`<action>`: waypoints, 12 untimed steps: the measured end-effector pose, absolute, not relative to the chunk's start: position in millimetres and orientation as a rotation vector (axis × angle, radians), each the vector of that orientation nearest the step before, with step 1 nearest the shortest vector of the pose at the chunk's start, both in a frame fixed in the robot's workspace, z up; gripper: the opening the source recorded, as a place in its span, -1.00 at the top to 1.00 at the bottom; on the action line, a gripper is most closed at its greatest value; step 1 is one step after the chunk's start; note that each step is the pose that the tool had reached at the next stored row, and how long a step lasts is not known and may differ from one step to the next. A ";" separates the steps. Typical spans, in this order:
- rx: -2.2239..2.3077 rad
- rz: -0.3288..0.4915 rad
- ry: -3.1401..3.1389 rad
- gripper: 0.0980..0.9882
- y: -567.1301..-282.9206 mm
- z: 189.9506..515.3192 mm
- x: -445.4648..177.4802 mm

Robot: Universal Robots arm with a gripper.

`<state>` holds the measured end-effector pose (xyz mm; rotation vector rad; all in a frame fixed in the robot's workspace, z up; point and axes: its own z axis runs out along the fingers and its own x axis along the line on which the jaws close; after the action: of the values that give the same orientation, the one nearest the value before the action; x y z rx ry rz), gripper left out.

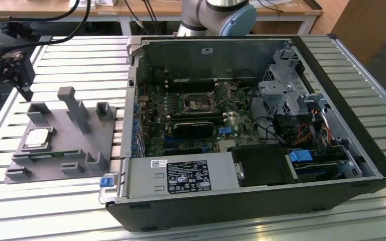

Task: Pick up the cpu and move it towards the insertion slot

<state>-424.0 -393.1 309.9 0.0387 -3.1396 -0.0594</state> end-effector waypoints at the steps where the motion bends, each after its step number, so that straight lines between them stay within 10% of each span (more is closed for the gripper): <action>1: 0.039 -0.059 -3.139 -0.23 -393.1 309.5 -424.1; 12: 0.039 -0.059 -3.139 -0.23 -393.1 303.8 -424.3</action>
<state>-424.3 -393.1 303.8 0.0388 -3.1394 -0.0593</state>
